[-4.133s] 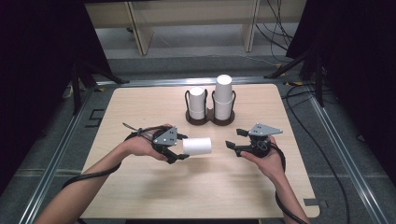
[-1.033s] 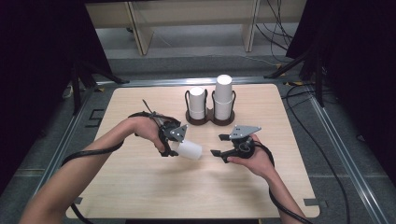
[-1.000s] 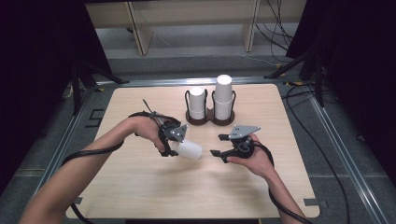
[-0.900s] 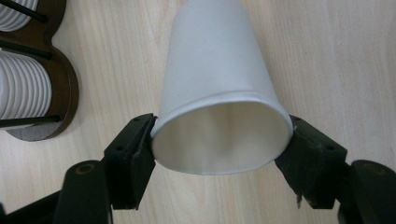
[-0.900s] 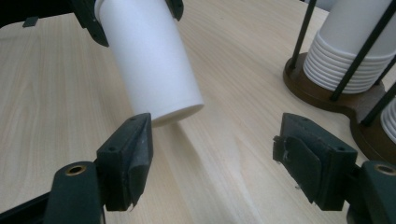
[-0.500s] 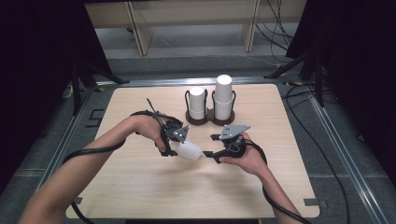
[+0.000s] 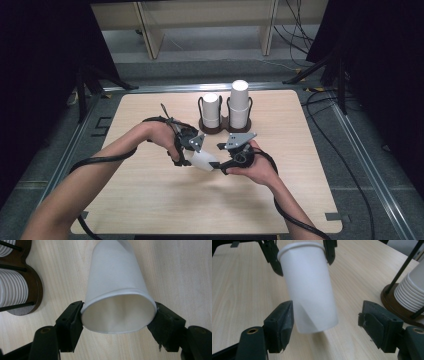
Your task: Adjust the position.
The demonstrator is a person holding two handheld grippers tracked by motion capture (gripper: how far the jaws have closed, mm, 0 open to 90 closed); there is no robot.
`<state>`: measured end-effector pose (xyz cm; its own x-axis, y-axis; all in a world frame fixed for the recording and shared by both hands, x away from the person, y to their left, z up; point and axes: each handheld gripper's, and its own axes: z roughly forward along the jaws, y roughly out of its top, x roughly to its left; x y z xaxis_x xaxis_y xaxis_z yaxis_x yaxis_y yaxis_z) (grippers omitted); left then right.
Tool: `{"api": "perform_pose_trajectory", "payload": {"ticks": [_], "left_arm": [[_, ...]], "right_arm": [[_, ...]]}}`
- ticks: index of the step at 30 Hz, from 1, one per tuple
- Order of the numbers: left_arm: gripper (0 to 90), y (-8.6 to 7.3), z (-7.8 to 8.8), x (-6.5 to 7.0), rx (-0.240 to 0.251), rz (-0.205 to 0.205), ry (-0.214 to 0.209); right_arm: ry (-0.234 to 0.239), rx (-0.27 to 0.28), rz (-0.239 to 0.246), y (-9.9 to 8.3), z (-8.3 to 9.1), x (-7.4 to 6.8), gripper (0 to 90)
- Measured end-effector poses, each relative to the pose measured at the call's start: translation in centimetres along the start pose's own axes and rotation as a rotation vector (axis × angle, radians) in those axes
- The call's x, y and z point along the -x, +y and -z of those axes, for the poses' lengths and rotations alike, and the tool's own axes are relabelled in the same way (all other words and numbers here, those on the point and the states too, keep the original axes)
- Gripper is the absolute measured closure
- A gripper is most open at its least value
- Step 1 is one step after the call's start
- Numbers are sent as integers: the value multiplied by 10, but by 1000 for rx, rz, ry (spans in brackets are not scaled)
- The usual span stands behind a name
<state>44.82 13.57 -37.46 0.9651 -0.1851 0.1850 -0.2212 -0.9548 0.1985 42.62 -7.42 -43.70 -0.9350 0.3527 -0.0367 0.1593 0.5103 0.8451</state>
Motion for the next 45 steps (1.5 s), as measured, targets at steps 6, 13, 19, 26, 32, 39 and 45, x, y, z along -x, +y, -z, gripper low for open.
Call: {"api": "perform_pose_trajectory", "payload": {"ticks": [6,13,19,26,32,39,45], "left_arm": [[308,3,-1,0,-14,-5,-7],[308,5,0,-1,-13,-3,4],[307,7,-1,0,-10,-5,-3],[307,8,-2,-1,-14,-9,-8],[307,11,1,-1,-8,-15,-5],[307,14,0,-1,-9,-22,-3],[308,15,-1,0,-3,-24,-6]], "right_arm": [[2,0,20,7,-5,-3,274],[16,-20,28,10,-11,-7,273],[30,-27,42,14,-14,-8,273],[49,-50,25,14,-20,-11,271],[58,-65,20,13,-23,-12,269],[63,-75,16,10,-27,-13,266],[70,-79,50,8,-28,-10,265]]}}
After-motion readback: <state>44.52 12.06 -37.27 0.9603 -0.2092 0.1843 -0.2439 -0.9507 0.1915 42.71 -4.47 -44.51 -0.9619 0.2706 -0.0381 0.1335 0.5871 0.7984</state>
